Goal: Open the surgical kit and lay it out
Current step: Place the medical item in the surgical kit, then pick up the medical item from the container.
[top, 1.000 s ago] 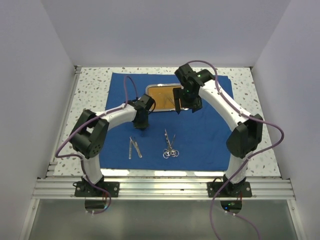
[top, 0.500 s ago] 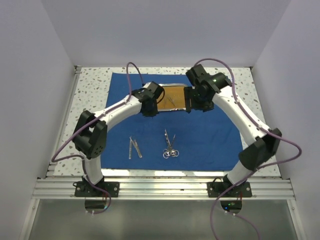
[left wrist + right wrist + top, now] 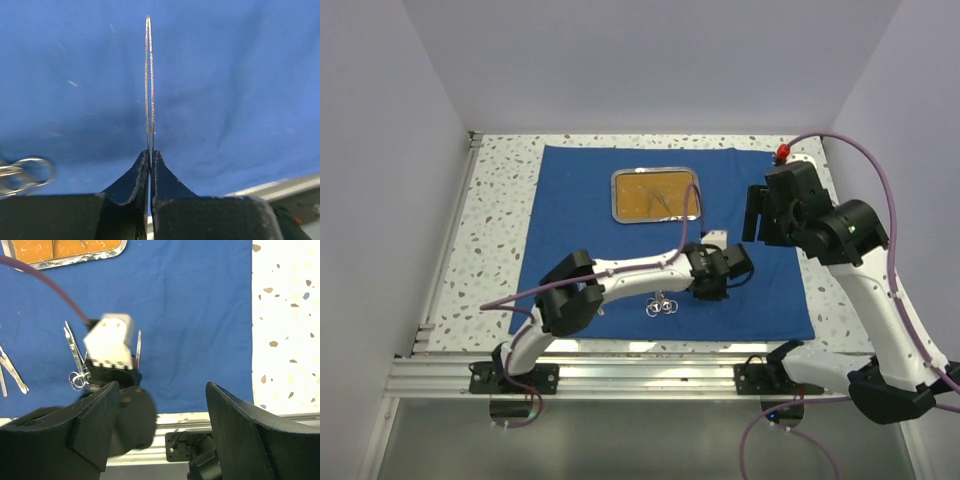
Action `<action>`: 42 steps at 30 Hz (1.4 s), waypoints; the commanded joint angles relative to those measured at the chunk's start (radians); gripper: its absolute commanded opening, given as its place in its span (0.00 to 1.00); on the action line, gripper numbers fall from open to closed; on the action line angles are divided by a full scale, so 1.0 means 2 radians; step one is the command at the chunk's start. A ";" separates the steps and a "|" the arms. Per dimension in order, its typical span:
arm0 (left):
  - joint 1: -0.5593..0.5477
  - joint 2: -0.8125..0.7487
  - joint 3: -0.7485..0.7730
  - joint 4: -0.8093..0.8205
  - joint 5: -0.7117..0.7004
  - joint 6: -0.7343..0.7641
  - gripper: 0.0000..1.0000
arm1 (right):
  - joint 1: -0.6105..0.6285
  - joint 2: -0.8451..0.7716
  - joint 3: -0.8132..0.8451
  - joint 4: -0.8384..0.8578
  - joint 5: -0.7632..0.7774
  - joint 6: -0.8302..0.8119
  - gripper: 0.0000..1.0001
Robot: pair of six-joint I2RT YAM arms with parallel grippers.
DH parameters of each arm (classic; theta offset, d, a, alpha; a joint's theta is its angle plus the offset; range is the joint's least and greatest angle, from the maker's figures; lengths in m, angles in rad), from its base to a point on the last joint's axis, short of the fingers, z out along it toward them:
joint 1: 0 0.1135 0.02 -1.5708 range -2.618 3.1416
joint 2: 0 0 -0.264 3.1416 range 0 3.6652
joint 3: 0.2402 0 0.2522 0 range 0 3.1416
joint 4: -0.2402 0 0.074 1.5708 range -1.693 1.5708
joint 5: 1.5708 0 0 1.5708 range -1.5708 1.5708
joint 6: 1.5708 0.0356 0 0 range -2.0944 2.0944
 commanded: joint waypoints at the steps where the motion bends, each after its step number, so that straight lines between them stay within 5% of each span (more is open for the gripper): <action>1: -0.011 0.035 0.027 -0.005 -0.014 -0.053 0.00 | -0.002 -0.021 -0.002 -0.034 0.012 0.011 0.74; 6: -0.022 0.062 0.035 0.016 -0.015 -0.063 0.06 | -0.001 -0.051 0.007 -0.068 0.020 0.003 0.76; 7: -0.024 0.064 0.041 0.018 -0.019 -0.061 0.35 | -0.002 -0.055 0.007 -0.071 0.021 -0.001 0.78; 8: -0.026 0.062 0.045 0.015 -0.023 -0.060 0.50 | -0.001 -0.058 0.004 -0.073 0.019 -0.002 0.80; 9: -0.027 0.059 0.047 0.015 -0.027 -0.059 0.79 | -0.002 -0.062 0.001 -0.070 0.017 -0.003 0.81; 12: -0.031 0.029 0.061 -0.004 -0.052 -0.048 1.00 | -0.002 -0.061 -0.007 -0.052 -0.003 -0.010 0.85; 23: -0.021 -0.229 0.075 -0.159 -0.185 -0.065 1.00 | -0.001 0.092 0.047 0.069 -0.106 -0.034 0.85; 34: 0.068 -0.565 -0.169 -0.248 -0.253 -0.014 1.00 | -0.001 0.381 0.214 0.121 -0.126 -0.050 0.79; 42: 0.068 -0.630 -0.201 -0.260 -0.263 0.036 1.00 | 0.000 0.535 0.361 0.121 -0.121 -0.059 0.79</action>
